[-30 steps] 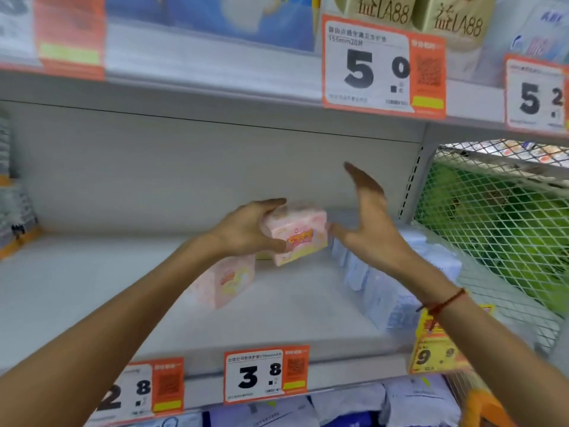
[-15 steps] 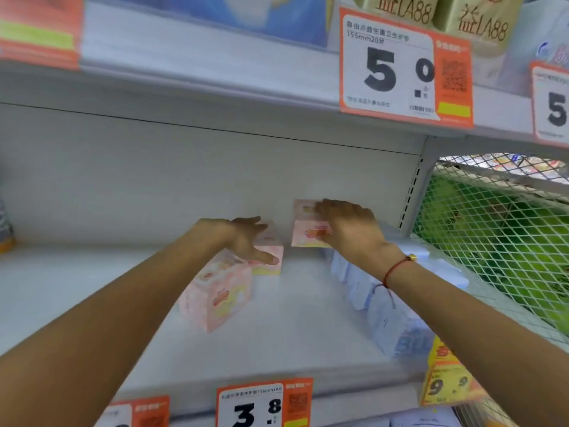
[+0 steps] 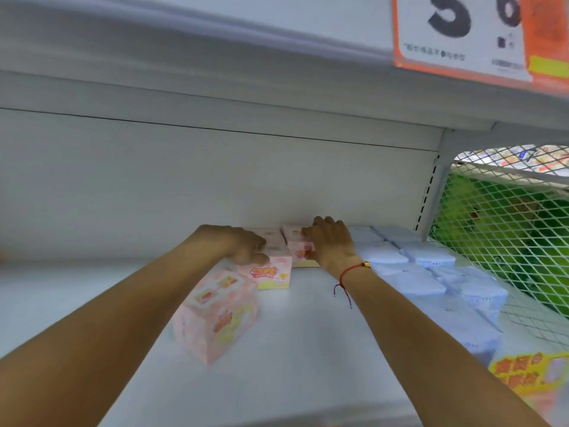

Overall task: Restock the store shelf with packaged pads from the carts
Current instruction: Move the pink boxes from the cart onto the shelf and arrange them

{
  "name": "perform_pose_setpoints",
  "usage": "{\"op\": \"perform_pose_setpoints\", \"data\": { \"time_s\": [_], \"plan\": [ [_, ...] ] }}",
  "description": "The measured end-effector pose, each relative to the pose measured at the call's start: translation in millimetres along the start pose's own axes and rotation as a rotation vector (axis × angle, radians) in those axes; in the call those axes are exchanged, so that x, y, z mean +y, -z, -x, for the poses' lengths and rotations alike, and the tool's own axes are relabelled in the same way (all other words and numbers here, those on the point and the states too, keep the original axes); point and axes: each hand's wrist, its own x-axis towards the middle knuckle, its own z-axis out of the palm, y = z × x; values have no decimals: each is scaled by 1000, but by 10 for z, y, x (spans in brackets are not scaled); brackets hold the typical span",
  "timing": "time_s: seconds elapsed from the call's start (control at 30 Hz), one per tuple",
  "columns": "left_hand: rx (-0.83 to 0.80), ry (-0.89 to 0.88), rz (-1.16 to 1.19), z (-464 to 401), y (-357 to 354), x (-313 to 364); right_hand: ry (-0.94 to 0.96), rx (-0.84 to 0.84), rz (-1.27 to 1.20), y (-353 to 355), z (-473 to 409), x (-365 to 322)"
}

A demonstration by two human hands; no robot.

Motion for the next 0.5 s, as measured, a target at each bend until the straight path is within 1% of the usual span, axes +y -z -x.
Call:
{"op": "perform_pose_setpoints", "data": {
  "time_s": [0.07,0.13,0.33,0.5],
  "plan": [
    [4,-5,1,-6,11,-2,-20,-3,-79,-59,5,-6],
    [10,-5,7,-13,10,-14,-19,31,-140,-76,23,8],
    [27,30,37,-56,-9,-34,-37,103,-172,-114,60,-29],
    [60,27,94,-104,-41,-36,-41,52,-142,-107,22,-52]
  ]
}}
